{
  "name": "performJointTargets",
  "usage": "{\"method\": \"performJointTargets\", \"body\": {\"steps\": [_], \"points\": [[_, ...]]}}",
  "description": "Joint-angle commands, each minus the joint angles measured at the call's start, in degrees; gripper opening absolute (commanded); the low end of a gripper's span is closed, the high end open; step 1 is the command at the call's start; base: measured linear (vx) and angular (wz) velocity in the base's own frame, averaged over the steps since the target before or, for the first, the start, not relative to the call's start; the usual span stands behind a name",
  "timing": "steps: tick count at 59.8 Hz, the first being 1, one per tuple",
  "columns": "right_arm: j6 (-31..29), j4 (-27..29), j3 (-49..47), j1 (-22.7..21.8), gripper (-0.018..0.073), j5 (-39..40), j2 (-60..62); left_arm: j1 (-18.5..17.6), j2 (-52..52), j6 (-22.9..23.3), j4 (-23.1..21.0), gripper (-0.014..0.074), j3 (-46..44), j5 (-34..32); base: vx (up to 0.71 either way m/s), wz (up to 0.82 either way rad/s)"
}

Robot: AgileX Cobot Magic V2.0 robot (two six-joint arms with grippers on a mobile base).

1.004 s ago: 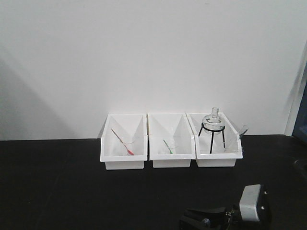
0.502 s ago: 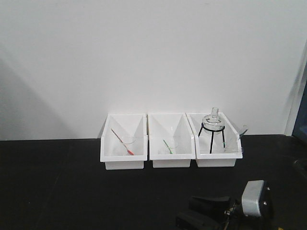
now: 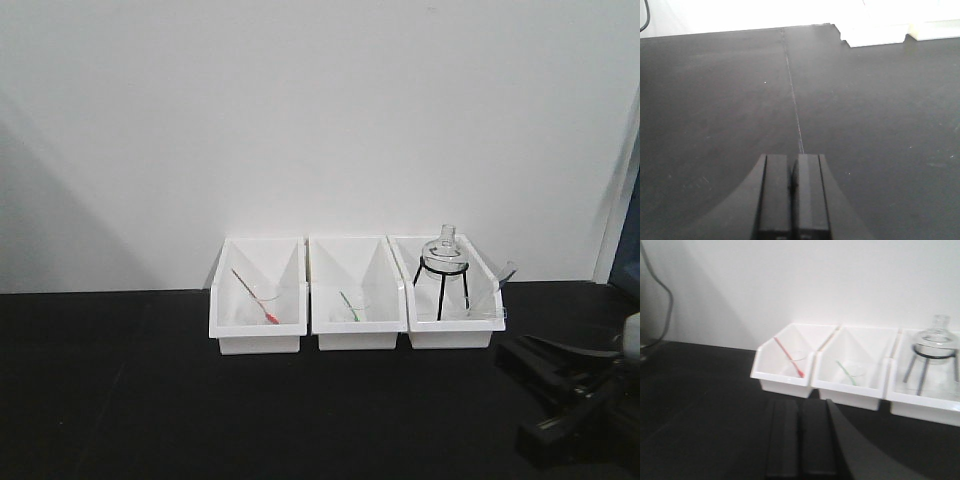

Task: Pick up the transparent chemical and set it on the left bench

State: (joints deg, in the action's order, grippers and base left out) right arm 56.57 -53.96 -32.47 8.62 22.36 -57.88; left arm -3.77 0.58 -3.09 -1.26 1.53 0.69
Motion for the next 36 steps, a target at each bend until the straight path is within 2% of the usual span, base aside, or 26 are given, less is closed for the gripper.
{"method": "performJointTargets", "body": {"steps": [1,15,36], "points": [[3.6,-0.4,-1.8,-0.3,-0.0013,-7.3,5.2,-0.1,1.1,0.4,0.0,-0.0003,0.9,-4.5,0.00,0.00],[3.7,-0.3,-1.8,-0.3,-0.0008,-15.6,10.9,-0.1,1.1,0.4,0.0,-0.0003,0.9,-4.5,0.00,0.00],[3.7,-0.3,-1.8,-0.3,-0.0008,-15.7,11.1,-0.1,1.1,0.4,0.0,-0.0003,0.9,-4.5,0.00,0.00]]}}
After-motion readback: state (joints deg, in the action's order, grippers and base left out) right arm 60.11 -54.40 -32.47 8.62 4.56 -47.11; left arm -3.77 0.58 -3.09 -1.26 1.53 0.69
